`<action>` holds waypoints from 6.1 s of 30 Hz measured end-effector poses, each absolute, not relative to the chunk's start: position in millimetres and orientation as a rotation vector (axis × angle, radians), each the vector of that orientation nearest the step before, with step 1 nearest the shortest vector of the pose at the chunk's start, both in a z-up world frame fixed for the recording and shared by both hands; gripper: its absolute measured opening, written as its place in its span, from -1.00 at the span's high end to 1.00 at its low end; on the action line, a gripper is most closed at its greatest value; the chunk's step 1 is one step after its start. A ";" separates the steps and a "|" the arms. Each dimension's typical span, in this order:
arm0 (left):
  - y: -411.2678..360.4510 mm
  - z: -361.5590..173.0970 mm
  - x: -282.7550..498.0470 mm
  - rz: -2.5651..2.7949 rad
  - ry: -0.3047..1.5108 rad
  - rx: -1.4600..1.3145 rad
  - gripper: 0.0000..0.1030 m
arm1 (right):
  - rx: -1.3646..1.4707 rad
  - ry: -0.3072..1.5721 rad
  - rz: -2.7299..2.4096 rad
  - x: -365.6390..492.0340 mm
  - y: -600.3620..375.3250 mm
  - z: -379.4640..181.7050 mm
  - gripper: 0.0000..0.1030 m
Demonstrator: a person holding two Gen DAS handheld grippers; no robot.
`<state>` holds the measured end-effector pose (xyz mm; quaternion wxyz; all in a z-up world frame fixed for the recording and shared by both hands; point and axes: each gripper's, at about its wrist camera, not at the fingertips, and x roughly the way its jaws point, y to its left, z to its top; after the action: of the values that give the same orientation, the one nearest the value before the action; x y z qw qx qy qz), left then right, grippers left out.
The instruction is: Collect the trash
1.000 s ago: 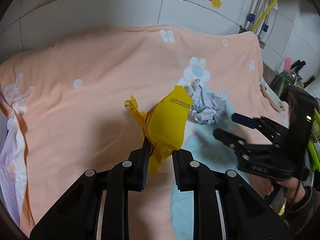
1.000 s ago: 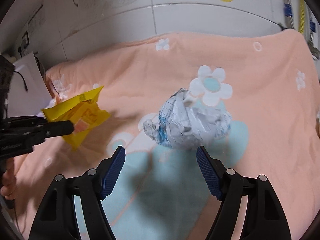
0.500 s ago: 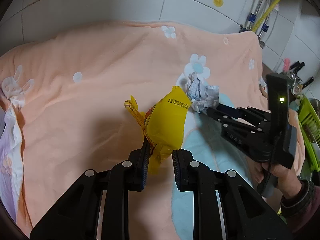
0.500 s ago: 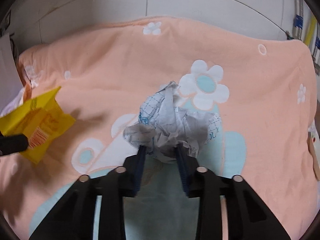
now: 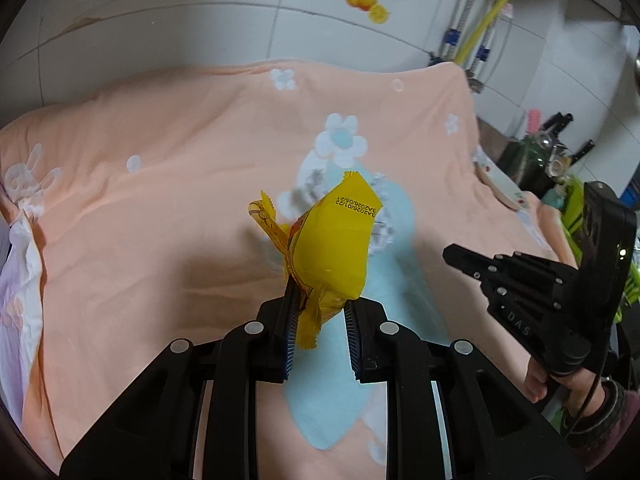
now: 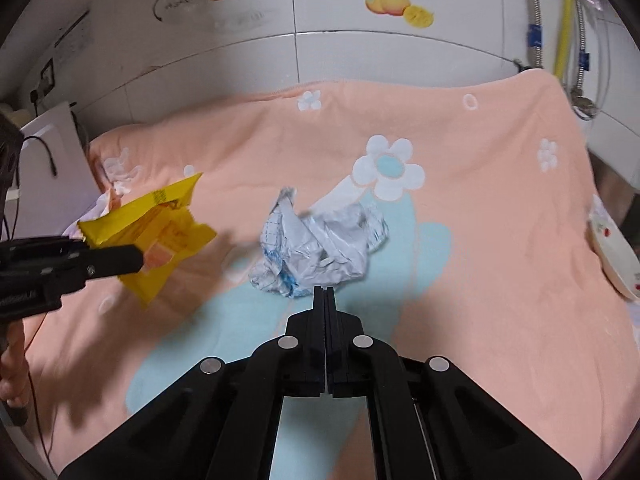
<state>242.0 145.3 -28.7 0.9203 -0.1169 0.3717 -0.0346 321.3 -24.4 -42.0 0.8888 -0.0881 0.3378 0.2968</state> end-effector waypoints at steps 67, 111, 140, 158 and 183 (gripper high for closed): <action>30.7 -15.1 164.8 -0.350 0.745 -0.202 0.60 | -0.125 0.603 0.485 165.8 -135.2 -25.9 0.45; -180.3 -76.1 111.7 -0.759 0.908 0.014 0.55 | 0.153 0.705 -0.039 10.8 -355.7 -93.5 0.10; -60.3 -31.5 107.5 -0.446 0.815 -0.068 -0.48 | 0.171 0.631 0.193 25.7 -305.0 -67.8 -0.31; 27.2 -16.0 69.8 -0.255 0.765 -0.161 -0.65 | 0.066 0.529 0.427 22.6 -232.7 -37.0 -0.48; 48.7 -11.8 60.6 -0.201 0.734 -0.212 -0.77 | 0.068 0.527 0.523 20.6 -193.9 -32.2 -0.60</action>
<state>60.6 48.7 -11.8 0.9230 -0.1032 0.3574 -0.0981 20.6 -193.9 -32.2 0.9313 0.0333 0.2575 0.2553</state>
